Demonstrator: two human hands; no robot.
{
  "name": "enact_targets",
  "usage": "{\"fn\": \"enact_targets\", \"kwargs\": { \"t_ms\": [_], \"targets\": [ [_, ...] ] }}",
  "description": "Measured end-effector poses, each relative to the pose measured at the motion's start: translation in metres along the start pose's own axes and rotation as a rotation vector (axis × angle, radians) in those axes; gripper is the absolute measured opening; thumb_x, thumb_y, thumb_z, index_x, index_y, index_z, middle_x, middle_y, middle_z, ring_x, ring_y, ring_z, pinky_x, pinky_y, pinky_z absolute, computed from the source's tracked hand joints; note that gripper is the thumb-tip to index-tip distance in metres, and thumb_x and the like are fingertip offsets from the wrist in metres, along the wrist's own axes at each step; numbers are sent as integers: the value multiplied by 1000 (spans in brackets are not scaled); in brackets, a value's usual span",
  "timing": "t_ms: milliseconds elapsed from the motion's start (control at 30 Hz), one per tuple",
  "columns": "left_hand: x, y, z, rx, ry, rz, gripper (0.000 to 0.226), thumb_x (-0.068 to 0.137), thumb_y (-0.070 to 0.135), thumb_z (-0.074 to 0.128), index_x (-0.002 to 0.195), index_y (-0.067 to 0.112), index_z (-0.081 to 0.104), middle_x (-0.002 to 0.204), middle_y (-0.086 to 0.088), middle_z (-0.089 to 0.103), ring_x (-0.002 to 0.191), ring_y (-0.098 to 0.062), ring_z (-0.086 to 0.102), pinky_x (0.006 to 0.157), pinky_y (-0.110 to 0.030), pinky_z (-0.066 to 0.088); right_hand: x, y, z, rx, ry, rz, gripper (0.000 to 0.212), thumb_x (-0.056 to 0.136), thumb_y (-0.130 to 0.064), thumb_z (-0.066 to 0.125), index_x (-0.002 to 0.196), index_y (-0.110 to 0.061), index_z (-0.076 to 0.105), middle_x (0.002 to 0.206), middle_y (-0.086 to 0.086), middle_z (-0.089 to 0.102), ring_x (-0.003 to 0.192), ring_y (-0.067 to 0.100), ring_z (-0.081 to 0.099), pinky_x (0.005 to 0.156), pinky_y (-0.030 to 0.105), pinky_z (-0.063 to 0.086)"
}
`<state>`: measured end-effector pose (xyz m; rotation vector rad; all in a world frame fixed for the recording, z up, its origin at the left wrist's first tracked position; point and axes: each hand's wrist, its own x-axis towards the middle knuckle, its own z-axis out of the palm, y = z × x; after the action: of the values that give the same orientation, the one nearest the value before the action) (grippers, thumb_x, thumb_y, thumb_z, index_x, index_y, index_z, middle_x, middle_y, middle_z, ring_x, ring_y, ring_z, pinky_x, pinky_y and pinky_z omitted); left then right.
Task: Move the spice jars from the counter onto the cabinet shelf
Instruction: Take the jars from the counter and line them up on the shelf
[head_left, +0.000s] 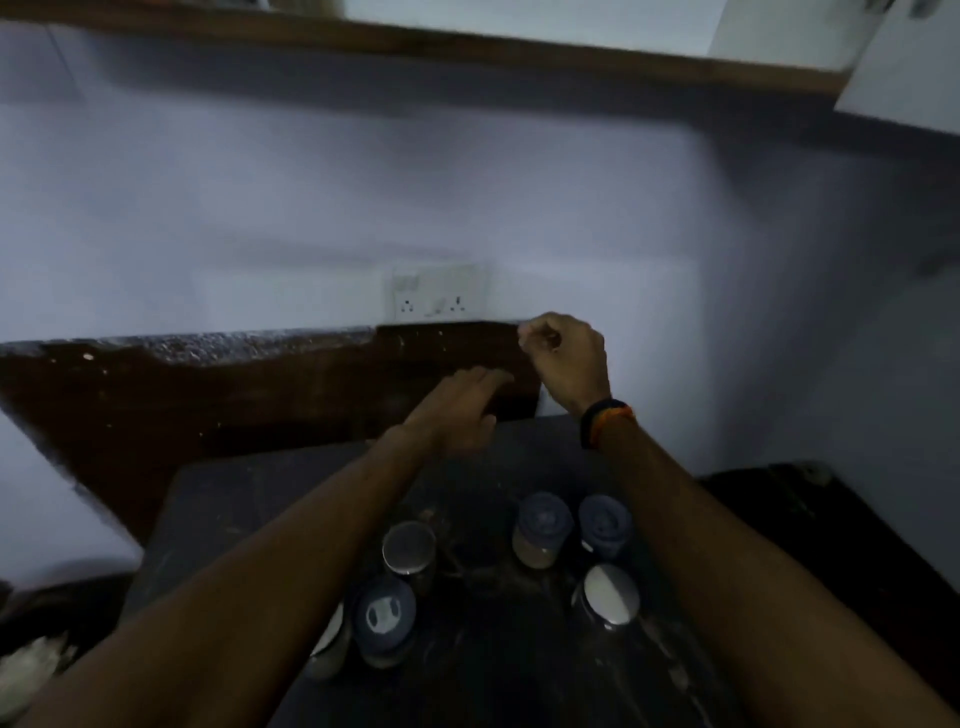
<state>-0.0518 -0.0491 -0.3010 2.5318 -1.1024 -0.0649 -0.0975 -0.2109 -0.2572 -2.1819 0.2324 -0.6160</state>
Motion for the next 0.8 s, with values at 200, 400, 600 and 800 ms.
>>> {"fn": "enact_targets", "kwargs": {
  "t_ms": [200, 400, 600, 800],
  "targets": [
    [-32, 20, 110, -153, -237, -8, 56, 93, 17, 62, 146, 5, 46, 149, -18, 48, 139, -32, 43, 109, -28, 23, -72, 87, 3, -247, -181, 247, 19, 96, -17, 59, 88, -9, 74, 95, 11, 74, 90, 26, 67, 85, 34, 55],
    [-65, 52, 179, -312, -332, -28, 48, 93, 4, 60, 140, -1, 52, 145, -22, 52, 136, -35, 47, 116, -39, 34, -147, 144, 8, -396, -198, 382, 19, 89, -9, 59, 74, -8, 71, 77, 7, 68, 74, 21, 63, 65, 26, 49],
    [-79, 54, 204, -253, -520, -42, 54, 95, 11, 58, 147, 5, 43, 150, -15, 47, 139, -30, 44, 115, -36, 31, -190, 179, 6, -584, -244, 451, 11, 87, -22, 63, 80, -20, 70, 104, 8, 66, 101, 31, 58, 88, 41, 50],
    [-80, 44, 206, -255, -529, -47, 38, 95, 14, 58, 133, 9, 56, 137, -12, 57, 126, -28, 54, 101, -31, 39, -216, 204, 16, -679, -289, 541, 64, 79, -59, 73, 132, -26, 58, 141, 7, 47, 132, 33, 40, 105, 51, 40]
  ]
}}
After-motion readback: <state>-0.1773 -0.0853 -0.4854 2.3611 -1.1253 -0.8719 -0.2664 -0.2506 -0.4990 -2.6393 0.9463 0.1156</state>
